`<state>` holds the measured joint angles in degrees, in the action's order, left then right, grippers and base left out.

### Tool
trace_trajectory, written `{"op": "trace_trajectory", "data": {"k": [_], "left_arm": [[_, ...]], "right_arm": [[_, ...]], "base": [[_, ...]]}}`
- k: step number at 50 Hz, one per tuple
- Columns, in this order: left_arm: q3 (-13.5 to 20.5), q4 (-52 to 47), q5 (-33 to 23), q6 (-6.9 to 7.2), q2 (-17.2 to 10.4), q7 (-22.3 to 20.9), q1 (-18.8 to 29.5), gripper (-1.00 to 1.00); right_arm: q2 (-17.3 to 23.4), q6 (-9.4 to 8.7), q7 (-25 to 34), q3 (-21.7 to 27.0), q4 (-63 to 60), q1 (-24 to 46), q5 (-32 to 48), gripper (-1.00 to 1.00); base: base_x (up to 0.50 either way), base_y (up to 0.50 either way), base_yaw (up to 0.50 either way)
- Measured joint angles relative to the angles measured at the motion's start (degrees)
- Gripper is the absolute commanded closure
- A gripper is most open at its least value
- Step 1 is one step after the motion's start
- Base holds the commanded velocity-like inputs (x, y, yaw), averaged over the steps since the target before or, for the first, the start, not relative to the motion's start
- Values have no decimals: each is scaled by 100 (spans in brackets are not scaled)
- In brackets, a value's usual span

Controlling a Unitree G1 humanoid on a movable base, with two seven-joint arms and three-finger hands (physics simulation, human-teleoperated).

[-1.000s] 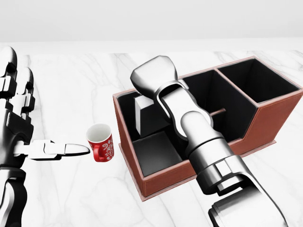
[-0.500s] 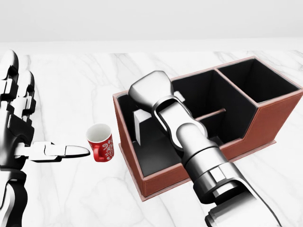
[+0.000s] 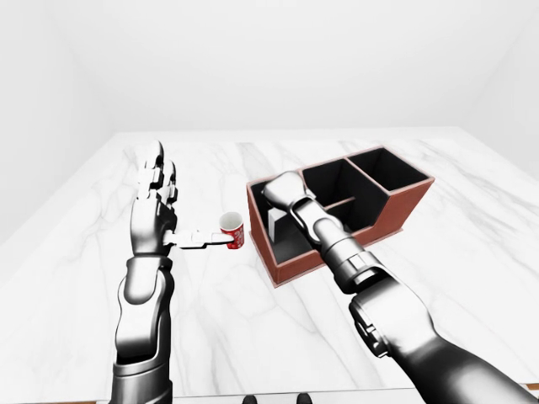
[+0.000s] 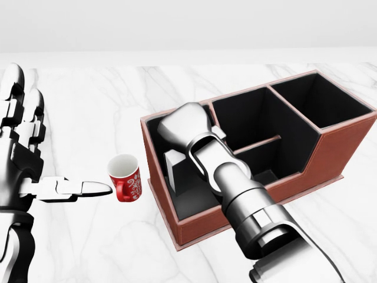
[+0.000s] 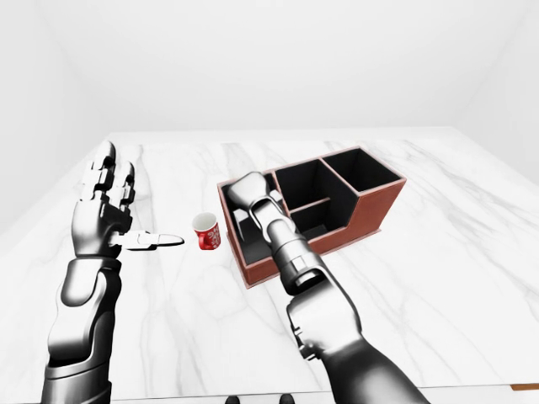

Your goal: Pick up the book and place it in the left compartment of the caddy.

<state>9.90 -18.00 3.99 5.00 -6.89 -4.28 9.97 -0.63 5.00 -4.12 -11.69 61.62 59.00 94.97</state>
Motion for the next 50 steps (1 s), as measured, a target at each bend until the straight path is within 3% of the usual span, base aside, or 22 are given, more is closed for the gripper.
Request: {"op": "trace_trajectory", "data": {"k": [50], "left_arm": [[-20, 137, -21, 0, 29, -8, -87, -100]], "right_arm": [[-138, 0, -743, -110, 1047, -59, 196, 100]], "base": [[0, 0, 0]]}}
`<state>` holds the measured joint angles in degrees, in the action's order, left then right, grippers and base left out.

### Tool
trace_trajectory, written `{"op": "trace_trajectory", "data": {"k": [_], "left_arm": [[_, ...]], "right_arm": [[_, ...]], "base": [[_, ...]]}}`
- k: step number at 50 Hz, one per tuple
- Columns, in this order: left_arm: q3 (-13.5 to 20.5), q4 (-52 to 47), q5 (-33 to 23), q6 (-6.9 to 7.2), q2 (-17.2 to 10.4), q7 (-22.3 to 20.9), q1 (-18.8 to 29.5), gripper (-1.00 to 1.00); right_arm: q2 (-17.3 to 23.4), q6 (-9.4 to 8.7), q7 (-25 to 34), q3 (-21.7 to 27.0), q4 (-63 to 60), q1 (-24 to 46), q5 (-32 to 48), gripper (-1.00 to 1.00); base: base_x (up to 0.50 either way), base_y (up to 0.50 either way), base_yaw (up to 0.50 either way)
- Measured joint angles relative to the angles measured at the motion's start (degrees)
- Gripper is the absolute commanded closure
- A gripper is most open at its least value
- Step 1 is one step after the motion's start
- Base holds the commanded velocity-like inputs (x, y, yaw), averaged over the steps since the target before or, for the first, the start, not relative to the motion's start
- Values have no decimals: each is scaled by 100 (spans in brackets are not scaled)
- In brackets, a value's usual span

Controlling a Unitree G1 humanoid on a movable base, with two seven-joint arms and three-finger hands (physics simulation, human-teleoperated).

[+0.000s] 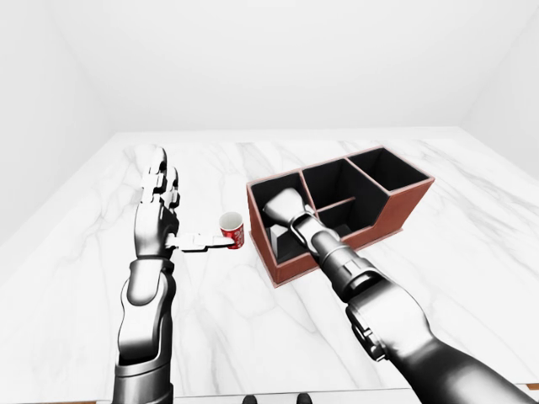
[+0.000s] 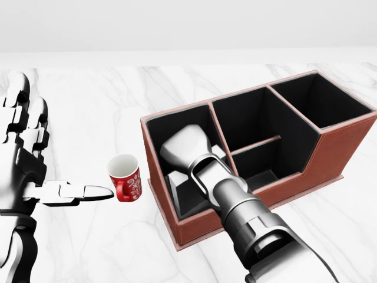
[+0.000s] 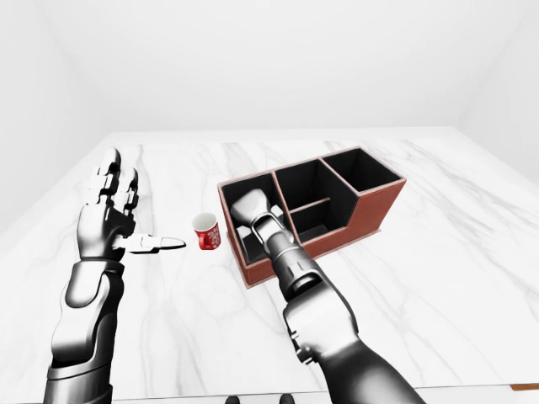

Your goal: Pick up the book and place it in the left compartment of the caddy.

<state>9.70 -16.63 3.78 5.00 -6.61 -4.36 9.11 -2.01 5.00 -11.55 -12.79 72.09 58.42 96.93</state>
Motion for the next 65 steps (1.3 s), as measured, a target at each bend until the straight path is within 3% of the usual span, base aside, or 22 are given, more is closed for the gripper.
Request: {"op": "trace_trajectory", "data": {"k": [38, 65], "left_arm": [[4, -6, 11, 0, -4, 10, 20, -100], [19, 30, 21, 0, -13, 7, 19, -100]], "right_arm": [[-54, 0, -142, -36, 149, -95, 136, 100], [-80, 0, -122, -34, 190, -159, 132, 72]], "base": [[0, 0, 0], [0, 0, 0]]}}
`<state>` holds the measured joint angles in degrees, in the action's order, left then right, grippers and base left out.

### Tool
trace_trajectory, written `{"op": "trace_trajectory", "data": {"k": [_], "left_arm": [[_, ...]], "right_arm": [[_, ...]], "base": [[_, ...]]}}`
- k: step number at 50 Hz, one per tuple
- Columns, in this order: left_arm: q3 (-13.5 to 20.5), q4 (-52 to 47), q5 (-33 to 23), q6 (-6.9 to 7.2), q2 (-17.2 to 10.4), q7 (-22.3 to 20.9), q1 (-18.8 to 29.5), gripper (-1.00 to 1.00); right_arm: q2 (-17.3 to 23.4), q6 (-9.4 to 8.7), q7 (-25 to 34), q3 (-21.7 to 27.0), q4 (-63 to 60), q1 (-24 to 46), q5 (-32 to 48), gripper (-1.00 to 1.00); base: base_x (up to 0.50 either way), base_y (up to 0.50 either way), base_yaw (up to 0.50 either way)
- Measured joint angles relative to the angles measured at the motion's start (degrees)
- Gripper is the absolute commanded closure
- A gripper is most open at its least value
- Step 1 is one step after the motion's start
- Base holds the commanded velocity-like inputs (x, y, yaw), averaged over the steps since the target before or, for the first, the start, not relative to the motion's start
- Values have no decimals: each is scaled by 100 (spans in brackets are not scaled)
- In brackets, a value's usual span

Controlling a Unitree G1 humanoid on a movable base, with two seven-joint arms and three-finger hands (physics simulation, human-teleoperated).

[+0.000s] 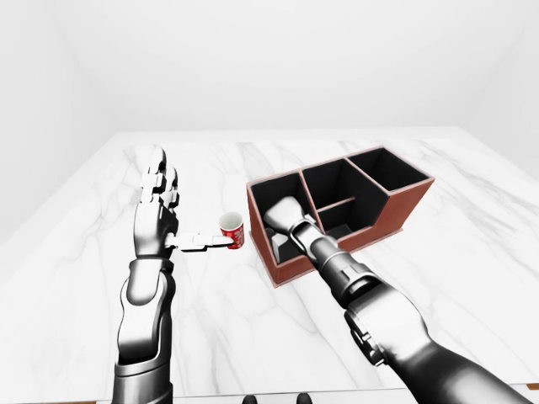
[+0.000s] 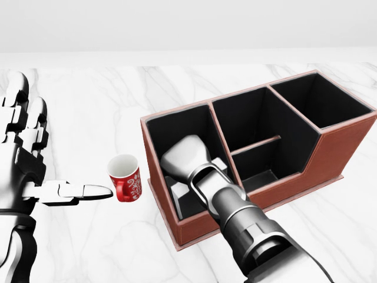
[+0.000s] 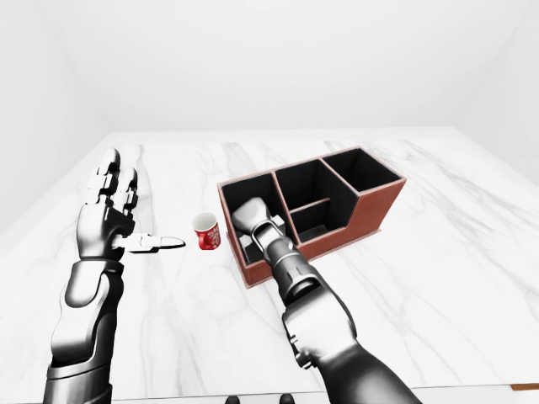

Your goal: Pick up the book and place it in the left compartment of the caddy.

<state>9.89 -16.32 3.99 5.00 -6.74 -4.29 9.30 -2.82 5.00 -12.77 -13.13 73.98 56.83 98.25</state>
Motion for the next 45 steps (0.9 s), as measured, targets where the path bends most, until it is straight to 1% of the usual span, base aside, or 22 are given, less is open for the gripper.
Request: {"op": "trace_trajectory", "data": {"k": [1, 6, 17, 19, 24, 25, 30, 31, 33, 43, 45], "left_arm": [[1, 1, 0, 0, 0, -1, -1, -100], [4, 0, 2, 0, 0, -5, -15, -100], [12, -21, 3, 0, -7, -12, -17, -100], [15, -26, 4, 0, -11, -13, -9, -100], [18, -31, 4, 0, -22, -15, 23, -100], [19, -32, 5, 0, -24, -15, 29, -100], [19, -37, 5, 0, -32, -17, 53, -100], [19, -38, 5, 0, -33, -18, 56, -100], [20, -41, 6, 0, -36, -20, 62, -100], [24, -72, 6, 0, -40, -27, 59, -100], [26, -80, 6, 0, -41, -29, 54, -100]], "right_arm": [[-2, 0, -1, -1, 2, -3, -2, 67], [-7, 0, -10, -9, 8, -25, -27, 60], [-6, 0, 0, -25, 1, -49, -66, 51], [-7, 0, 6, -32, 0, -51, -65, 43], [-9, 0, 26, -57, 7, -49, -67, 41], [-9, 0, 31, -64, 9, -49, -68, 38], [-6, 0, 55, -80, 9, -52, -64, 38], [-6, 0, 58, -86, 8, -52, -61, 36], [-6, 0, 60, -90, 3, -51, -54, 26], [1, 0, 114, -102, -19, -54, -3, 22], [3, 0, 136, -103, -29, -58, -1, 16]], "base": [[0, 0, 0], [0, 0, 0], [0, 0, 0], [0, 0, 0], [0, 0, 0], [0, 0, 0], [0, 0, 0], [0, 0, 0], [0, 0, 0], [0, 0, 0], [0, 0, 0]]}}
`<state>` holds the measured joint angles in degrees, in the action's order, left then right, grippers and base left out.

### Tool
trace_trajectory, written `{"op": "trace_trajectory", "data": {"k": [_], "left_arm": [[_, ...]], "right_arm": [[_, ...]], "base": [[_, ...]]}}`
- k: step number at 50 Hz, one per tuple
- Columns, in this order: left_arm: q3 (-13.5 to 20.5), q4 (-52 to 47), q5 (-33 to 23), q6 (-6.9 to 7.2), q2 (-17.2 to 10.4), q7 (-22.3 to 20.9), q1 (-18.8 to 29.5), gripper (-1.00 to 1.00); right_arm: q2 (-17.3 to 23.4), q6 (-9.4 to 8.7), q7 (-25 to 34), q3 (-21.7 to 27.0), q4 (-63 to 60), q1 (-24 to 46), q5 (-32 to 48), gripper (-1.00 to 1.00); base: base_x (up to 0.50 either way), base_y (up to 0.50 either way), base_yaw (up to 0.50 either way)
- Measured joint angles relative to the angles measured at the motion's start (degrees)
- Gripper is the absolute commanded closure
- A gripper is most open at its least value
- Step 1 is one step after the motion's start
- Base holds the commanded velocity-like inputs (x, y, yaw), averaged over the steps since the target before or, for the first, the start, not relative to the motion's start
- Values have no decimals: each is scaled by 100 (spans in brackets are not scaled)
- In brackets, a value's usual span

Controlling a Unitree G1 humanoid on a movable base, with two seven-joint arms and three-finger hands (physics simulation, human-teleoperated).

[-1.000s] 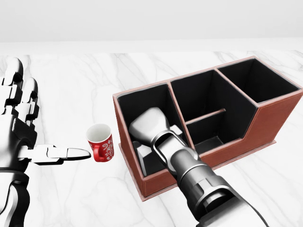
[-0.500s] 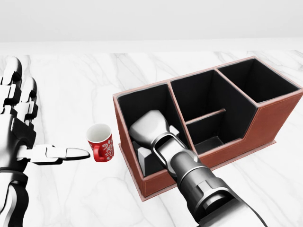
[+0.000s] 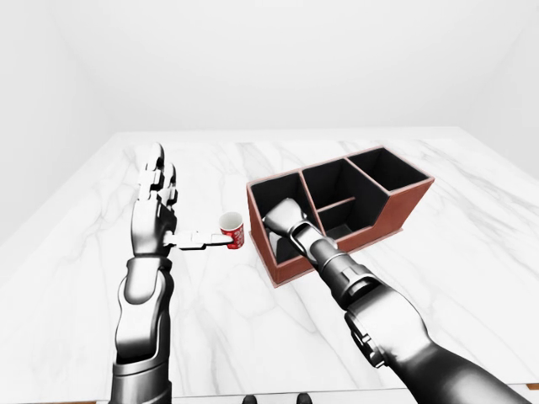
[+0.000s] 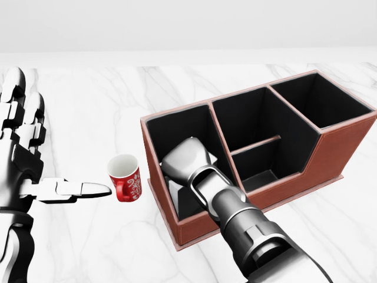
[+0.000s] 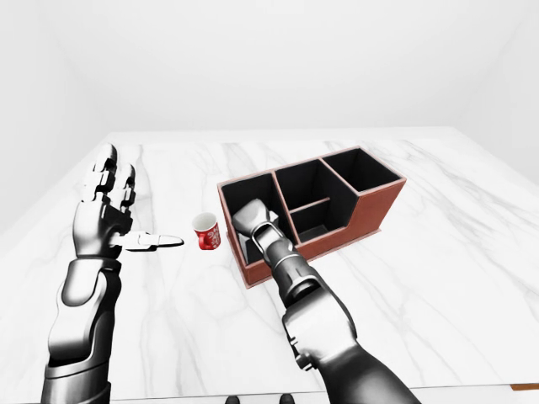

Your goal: Pick up the book and place it in the left compartment of the caddy.

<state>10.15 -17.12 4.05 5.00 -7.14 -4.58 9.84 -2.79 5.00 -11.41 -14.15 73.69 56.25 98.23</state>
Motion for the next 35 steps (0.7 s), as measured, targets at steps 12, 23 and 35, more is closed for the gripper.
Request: {"op": "trace_trajectory", "data": {"k": [12, 23, 35], "left_arm": [[0, 3, -5, 0, -2, -2, 22, -100], [-7, 72, -6, 0, -19, 18, 117, -100], [-2, 53, 5, 0, -29, 12, 100, -100]], "right_arm": [[17, 0, 5, -28, 18, -4, 63, -3], [51, 0, 0, -139, 61, 18, 122, -15], [81, -2, 16, -163, 63, -17, 219, -38]], "base": [[0, 0, 0], [0, 0, 0], [0, 0, 0]]}}
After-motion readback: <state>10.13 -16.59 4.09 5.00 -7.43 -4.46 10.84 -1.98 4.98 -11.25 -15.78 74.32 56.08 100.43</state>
